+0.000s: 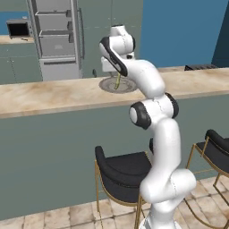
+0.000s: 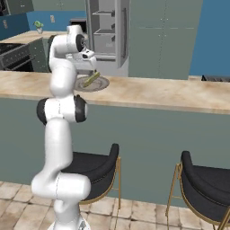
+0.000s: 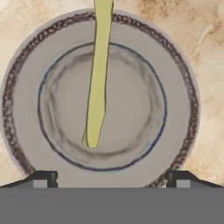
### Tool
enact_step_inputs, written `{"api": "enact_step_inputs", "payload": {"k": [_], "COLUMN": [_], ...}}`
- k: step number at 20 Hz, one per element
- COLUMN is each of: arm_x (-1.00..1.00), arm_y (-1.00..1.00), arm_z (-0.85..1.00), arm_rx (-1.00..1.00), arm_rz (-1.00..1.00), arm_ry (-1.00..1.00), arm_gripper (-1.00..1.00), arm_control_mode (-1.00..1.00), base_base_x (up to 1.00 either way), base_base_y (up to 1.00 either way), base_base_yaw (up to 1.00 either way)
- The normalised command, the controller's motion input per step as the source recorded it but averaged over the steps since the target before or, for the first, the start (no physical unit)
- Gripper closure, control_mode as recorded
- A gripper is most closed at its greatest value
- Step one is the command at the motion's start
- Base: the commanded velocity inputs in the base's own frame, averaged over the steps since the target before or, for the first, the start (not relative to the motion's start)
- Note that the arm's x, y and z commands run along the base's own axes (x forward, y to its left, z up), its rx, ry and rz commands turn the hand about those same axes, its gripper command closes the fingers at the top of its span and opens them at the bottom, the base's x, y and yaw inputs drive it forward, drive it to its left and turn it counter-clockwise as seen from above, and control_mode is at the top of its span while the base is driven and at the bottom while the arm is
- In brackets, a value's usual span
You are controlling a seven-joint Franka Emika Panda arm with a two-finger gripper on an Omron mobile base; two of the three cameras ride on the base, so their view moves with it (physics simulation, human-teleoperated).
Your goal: Retrieve the butter from the fridge and place it on a plate on the dining table. Then retrieve the butter knife by the fridge and place it near the plate.
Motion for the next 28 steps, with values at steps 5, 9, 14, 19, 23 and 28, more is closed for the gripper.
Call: {"api": "enact_step_inputs", "payload": {"k": [5, 9, 14, 19, 23, 28], "arm_x": [-1.0, -1.0, -1.0, -1.0, -0.98, -0.99], "arm_y": [0.0, -0.11, -0.43, -0.59, -0.48, -0.04], "arm_z": [-0.37, -0.11, 0.24, 0.68, 0.45, 0.27], "arm_rx": [-0.01, 0.0, 0.16, 0.29, 0.13, -0.06], "arm_rz": [0.13, 0.12, 0.12, 0.08, 0.04, 0.03], "arm_ry": [-0.25, -0.35, -0.47, -0.07, 0.28, 0.46], "arm_gripper": [-1.0, -1.0, -1.0, -1.0, -1.0, -1.0], "arm_control_mode": [-1.0, -1.0, -1.0, -1.0, -1.0, -1.0], "base_base_x": [0.0, 0.0, 0.0, 0.0, 0.0, 0.0], "base_base_y": [0.0, 0.0, 0.0, 0.0, 0.0, 0.0], "base_base_yaw": [0.0, 0.0, 0.0, 0.0, 0.0, 0.0]}}
